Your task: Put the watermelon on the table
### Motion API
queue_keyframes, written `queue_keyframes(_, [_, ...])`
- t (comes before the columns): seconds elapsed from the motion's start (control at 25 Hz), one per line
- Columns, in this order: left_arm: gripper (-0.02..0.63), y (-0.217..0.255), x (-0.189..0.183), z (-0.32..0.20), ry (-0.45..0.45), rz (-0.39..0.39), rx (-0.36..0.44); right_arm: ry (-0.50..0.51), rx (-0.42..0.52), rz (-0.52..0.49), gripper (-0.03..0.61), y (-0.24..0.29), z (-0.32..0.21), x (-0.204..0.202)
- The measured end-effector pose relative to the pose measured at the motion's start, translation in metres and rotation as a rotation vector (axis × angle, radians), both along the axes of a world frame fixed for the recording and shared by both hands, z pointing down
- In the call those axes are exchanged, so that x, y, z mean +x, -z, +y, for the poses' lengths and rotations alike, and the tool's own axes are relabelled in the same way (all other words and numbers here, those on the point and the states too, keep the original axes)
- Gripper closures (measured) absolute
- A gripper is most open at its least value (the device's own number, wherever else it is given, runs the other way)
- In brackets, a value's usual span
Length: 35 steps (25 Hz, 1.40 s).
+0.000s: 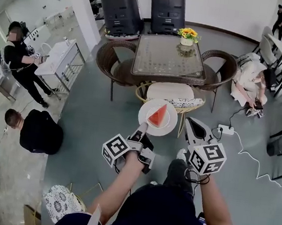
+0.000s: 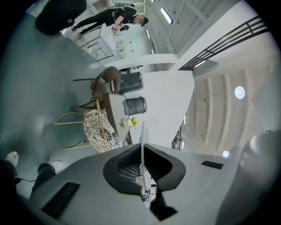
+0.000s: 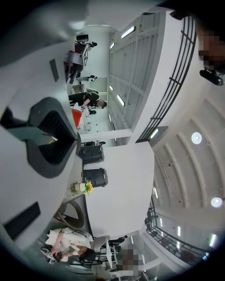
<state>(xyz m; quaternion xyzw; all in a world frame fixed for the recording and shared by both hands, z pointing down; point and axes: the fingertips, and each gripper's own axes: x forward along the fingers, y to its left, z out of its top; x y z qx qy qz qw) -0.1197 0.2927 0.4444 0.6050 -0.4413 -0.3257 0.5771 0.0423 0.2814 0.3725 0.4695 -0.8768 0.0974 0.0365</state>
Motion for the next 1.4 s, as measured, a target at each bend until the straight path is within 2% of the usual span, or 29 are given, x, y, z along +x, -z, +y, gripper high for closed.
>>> queue_keyframes(0.6, [0.598,-0.010,-0.004,-0.097,0.029,-0.007,-0.011,0.043,-0.008,-0.008,0.575,-0.011,-0.105,-0.007])
queue_keyframes(1.16, [0.598,-0.013,0.019,-0.242,0.082,-0.020,-0.033,0.135,-0.030,-0.013,0.575,-0.018,-0.261,0.009])
queue_keyframes(1.4, [0.598,-0.011,0.024,-0.303,0.125,-0.010,-0.031,0.184,0.003,0.012,0.575,-0.009,-0.327,0.013])
